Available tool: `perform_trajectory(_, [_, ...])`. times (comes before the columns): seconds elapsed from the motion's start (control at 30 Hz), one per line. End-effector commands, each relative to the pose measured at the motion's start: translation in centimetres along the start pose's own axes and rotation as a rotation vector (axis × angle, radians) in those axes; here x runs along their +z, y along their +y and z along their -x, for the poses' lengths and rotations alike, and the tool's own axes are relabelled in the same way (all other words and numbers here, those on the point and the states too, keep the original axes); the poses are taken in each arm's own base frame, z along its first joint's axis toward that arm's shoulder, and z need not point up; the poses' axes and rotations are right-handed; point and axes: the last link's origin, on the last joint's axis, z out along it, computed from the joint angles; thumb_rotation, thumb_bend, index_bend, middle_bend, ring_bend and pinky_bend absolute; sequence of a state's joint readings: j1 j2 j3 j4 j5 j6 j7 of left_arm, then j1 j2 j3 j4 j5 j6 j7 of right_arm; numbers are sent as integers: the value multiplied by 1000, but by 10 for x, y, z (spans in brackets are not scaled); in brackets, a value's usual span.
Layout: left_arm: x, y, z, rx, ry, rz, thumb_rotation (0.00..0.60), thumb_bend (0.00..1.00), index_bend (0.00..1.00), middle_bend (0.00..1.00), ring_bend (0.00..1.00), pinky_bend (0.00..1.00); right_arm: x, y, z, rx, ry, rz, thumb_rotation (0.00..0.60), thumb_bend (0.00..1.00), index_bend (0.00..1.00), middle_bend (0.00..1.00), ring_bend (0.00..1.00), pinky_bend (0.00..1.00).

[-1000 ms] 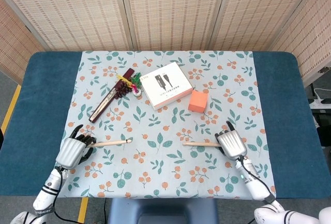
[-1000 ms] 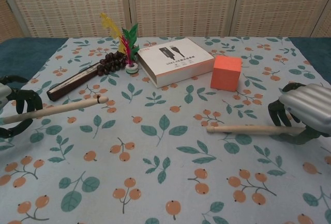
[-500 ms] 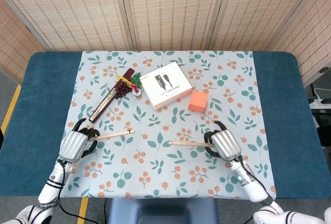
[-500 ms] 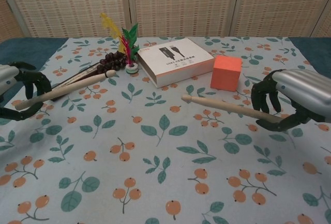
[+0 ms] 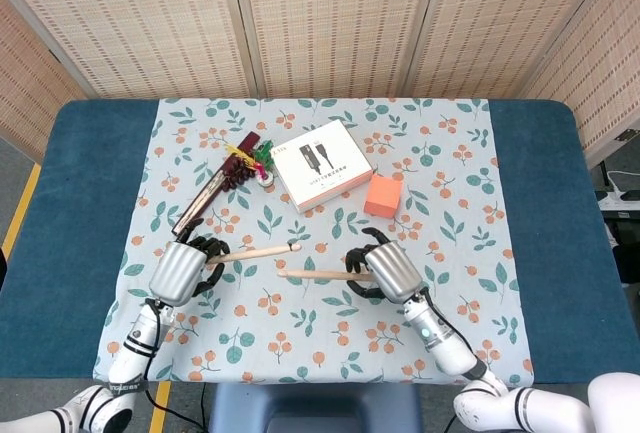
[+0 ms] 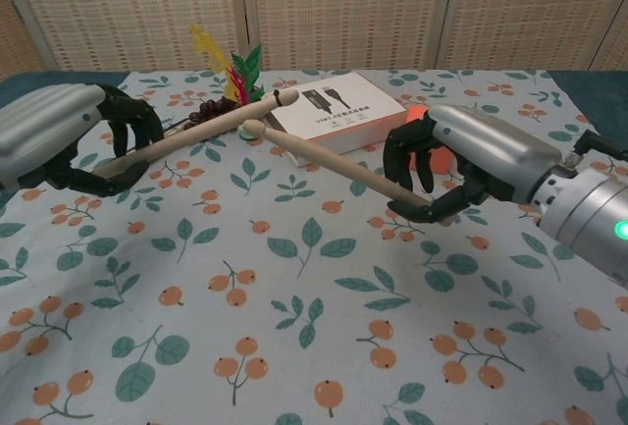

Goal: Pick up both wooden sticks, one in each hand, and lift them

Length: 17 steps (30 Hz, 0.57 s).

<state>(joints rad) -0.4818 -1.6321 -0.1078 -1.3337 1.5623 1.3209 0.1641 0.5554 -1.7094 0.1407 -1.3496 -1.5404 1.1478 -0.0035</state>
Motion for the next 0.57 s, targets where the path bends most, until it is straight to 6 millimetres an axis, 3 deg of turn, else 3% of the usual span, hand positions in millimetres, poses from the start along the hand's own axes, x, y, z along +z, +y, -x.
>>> perform_trajectory(0.03, [2, 18, -2, -7, 7, 20, 600, 530, 712, 822, 531, 180, 7, -3, 1, 11, 8, -1, 600, 324, 1000, 840, 604, 180])
perform_trajectory(0.3, [-2, 36, 1, -8, 5, 50, 600, 529, 711, 821, 531, 180, 13, 1, -1, 2, 23, 26, 600, 323, 1000, 840, 604, 180])
perform_trajectory(0.57, [1, 32, 5, 3, -5, 41, 600, 528, 711, 820, 531, 181, 9, 4, -4, -9, 19, 27, 600, 324, 1000, 840, 604, 180])
